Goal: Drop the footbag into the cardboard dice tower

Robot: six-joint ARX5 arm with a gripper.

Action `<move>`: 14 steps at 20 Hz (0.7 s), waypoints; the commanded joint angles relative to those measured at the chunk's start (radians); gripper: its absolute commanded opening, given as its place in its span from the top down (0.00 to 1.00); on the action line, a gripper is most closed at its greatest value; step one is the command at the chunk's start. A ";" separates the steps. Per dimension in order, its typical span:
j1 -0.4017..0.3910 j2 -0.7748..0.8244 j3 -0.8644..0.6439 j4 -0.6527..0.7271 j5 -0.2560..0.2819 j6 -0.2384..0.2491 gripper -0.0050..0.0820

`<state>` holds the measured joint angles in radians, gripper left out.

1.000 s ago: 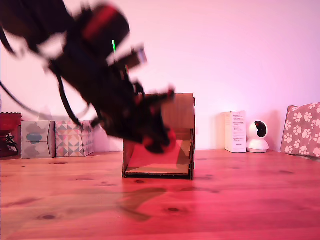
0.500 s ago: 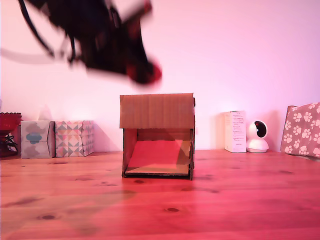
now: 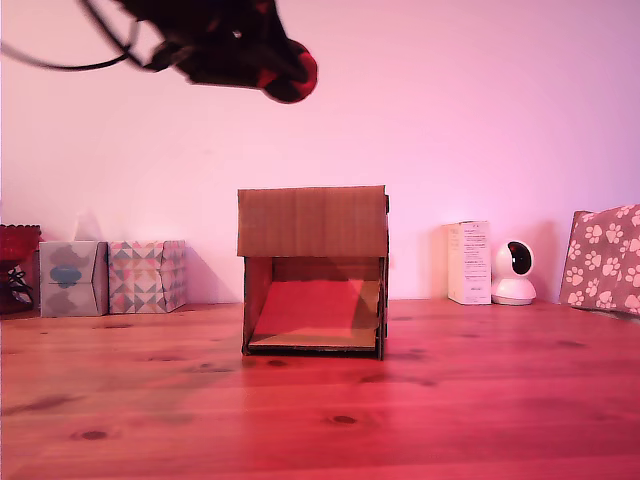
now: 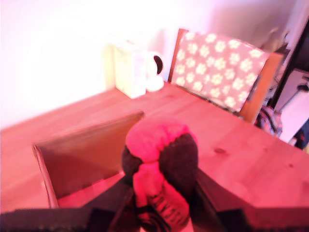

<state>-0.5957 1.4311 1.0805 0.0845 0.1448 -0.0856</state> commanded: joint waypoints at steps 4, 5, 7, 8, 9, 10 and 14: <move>0.037 0.163 0.272 -0.261 0.035 0.043 0.71; 0.043 0.208 0.331 -0.303 0.036 0.061 0.71; 0.058 0.296 0.443 -0.373 0.051 0.085 0.71; 0.064 0.333 0.489 -0.394 0.060 0.088 0.71; 0.068 0.367 0.533 -0.417 0.063 0.091 0.71; 0.071 0.396 0.565 -0.437 0.064 0.095 0.71; 0.086 0.470 0.617 -0.478 0.065 0.096 0.71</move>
<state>-0.5133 1.8885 1.6852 -0.3977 0.2081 0.0040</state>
